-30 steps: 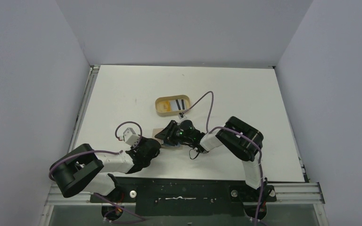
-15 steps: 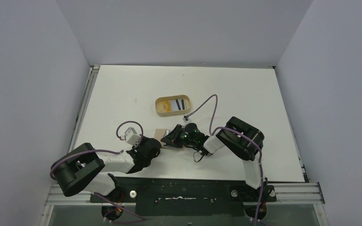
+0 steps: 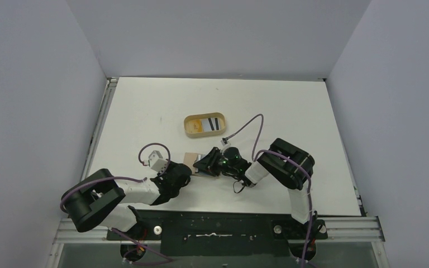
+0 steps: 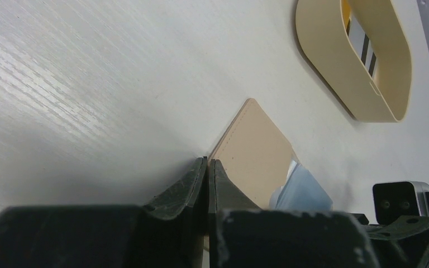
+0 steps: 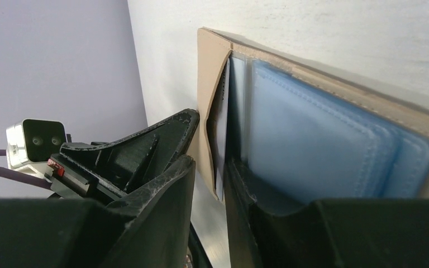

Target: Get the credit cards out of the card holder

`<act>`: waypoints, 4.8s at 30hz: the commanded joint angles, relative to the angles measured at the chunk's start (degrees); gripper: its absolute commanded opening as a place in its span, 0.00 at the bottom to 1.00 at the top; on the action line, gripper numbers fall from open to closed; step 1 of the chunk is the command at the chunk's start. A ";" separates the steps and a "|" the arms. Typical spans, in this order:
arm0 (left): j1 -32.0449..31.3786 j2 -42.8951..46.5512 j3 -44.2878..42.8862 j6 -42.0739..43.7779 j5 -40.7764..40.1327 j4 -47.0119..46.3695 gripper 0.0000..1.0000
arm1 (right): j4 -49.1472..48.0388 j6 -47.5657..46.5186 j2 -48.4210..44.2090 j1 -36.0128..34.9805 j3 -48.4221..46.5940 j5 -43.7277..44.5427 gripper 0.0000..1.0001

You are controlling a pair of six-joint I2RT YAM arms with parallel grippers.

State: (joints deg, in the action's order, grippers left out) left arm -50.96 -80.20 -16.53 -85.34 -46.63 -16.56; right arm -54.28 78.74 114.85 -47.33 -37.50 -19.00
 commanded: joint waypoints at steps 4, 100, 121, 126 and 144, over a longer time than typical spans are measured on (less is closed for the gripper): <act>-0.14 -2.06 1.07 1.32 3.54 7.73 0.00 | -3.90 -0.91 -2.06 0.50 1.01 0.71 0.19; 0.86 -0.61 1.24 0.02 3.50 11.12 0.00 | 22.76 -14.47 -13.37 7.27 -3.77 -6.76 0.00; 1.09 7.09 -1.46 -10.19 0.09 23.00 0.00 | 50.78 -34.55 -28.59 25.50 -15.85 -14.80 0.00; 2.28 6.24 -1.73 -15.72 0.83 21.49 0.00 | 50.92 -34.96 -28.28 26.90 -16.38 -15.97 0.00; 8.35 -2.92 -1.44 -18.83 9.61 5.32 0.42 | 51.89 -36.56 -28.25 30.74 -16.73 -19.16 0.00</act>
State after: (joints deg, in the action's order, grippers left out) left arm -43.35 -82.04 -18.46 -106.52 -41.80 -16.19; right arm -1.45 43.46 87.72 -17.63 -52.03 -36.60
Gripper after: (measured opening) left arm 0.308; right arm 0.030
